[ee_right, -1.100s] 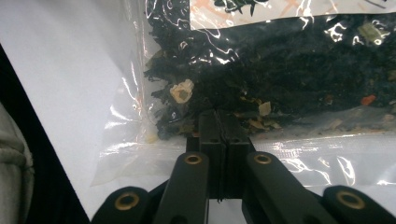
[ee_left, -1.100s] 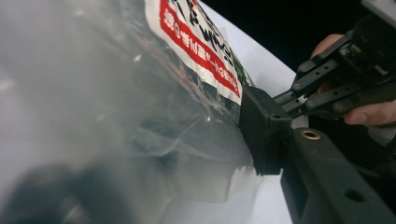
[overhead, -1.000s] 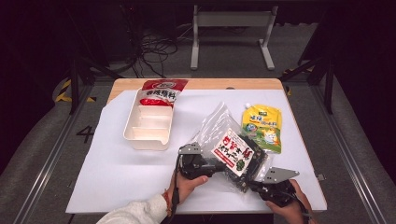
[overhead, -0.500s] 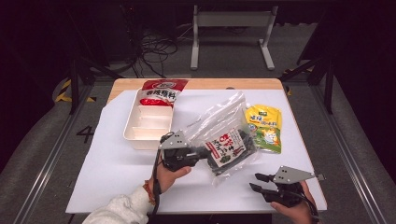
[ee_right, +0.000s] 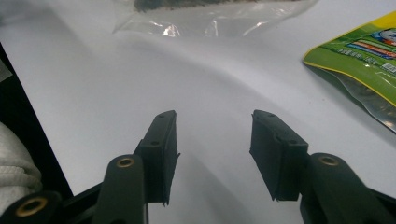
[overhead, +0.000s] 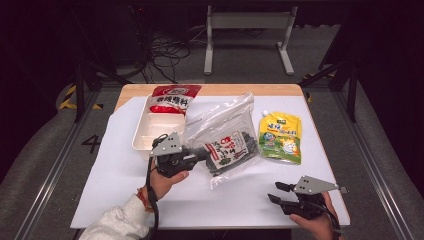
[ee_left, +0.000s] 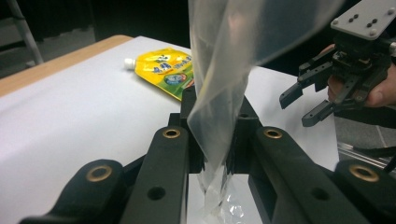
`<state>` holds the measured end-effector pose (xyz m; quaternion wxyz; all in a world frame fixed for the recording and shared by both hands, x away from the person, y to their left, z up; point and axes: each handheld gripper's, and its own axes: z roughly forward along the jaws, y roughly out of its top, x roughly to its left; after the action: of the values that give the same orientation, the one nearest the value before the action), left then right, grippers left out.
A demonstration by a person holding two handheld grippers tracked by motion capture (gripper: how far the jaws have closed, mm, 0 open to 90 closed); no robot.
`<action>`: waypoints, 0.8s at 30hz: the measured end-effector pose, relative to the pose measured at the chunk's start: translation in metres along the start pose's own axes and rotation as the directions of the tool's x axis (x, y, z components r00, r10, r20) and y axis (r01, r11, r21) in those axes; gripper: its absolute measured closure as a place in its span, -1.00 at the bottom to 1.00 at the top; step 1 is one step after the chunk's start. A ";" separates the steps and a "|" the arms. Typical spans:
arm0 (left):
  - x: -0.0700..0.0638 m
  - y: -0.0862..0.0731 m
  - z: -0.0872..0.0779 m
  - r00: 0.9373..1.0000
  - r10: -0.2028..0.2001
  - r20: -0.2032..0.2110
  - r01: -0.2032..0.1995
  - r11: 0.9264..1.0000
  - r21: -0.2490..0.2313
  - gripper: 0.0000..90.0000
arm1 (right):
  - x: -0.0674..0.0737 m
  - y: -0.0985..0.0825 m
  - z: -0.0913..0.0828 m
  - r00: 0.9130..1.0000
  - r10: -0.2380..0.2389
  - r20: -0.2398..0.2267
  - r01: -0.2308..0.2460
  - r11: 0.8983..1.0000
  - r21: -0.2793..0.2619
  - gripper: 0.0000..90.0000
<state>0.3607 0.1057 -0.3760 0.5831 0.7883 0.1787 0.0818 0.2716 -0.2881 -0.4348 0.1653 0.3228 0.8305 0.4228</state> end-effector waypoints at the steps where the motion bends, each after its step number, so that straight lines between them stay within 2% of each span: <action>1: 0.000 0.001 -0.002 1.000 0.006 -0.002 -0.006 1.000 -0.002 0.79 | 0.000 0.000 0.000 1.000 0.002 0.003 -0.002 1.000 -0.002 0.07; 2: 0.002 0.002 -0.004 1.000 0.021 -0.008 -0.021 1.000 -0.004 0.79 | 0.000 0.000 0.000 1.000 0.002 0.003 -0.002 1.000 -0.004 0.06; 4: 0.001 0.003 -0.009 1.000 0.018 -0.010 -0.018 1.000 -0.009 0.79 | 0.000 0.001 0.000 1.000 0.003 0.006 -0.003 1.000 -0.012 0.01; 5: 0.001 0.005 -0.011 0.999 0.035 -0.015 -0.035 0.999 -0.009 0.79 | 0.000 0.002 0.000 1.000 0.001 0.011 -0.001 1.000 -0.014 -0.01; 9: 0.003 0.007 -0.018 0.999 0.032 -0.029 -0.032 0.999 -0.018 0.79 | -0.001 0.002 0.001 1.000 0.005 0.019 -0.005 1.000 -0.017 -0.04; 12: 0.005 0.008 -0.024 1.000 0.022 -0.013 -0.023 0.999 -0.039 0.79 | -0.005 0.001 0.003 0.999 0.019 0.029 -0.019 1.000 -0.006 -0.05; 13: 0.005 0.009 -0.026 0.999 0.040 -0.013 -0.040 0.999 -0.036 0.79 | -0.005 0.001 0.003 0.999 0.023 0.030 -0.023 1.000 -0.007 -0.06; 16: 0.002 0.013 -0.027 0.998 0.055 -0.019 -0.056 0.998 -0.036 0.79 | -0.004 0.000 0.003 0.999 0.019 0.035 -0.019 1.000 -0.004 -0.07; 18: 0.001 0.015 -0.028 0.999 0.048 -0.011 -0.048 0.997 -0.052 0.79 | -0.003 0.000 0.002 0.999 0.021 0.031 -0.021 1.000 -0.006 -0.08; 19: 0.000 0.015 -0.029 1.000 0.026 0.005 -0.025 0.997 -0.066 0.79 | -0.002 0.000 0.002 0.999 0.021 0.033 -0.021 1.000 -0.006 -0.08; 21: 0.000 0.016 -0.030 0.999 0.033 0.011 -0.032 0.997 -0.068 0.79 | -0.002 -0.001 0.001 0.999 0.018 0.027 -0.017 1.000 -0.002 -0.08; 24: -0.004 0.024 -0.037 0.997 0.072 -0.010 -0.073 0.995 -0.069 0.79 | -0.002 -0.003 0.000 0.999 0.023 0.034 -0.023 1.000 -0.003 -0.08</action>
<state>0.3494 0.1309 -0.3419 0.6062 0.7731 0.1491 0.1119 0.2722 -0.2908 -0.4368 0.1752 0.3393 0.8231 0.4203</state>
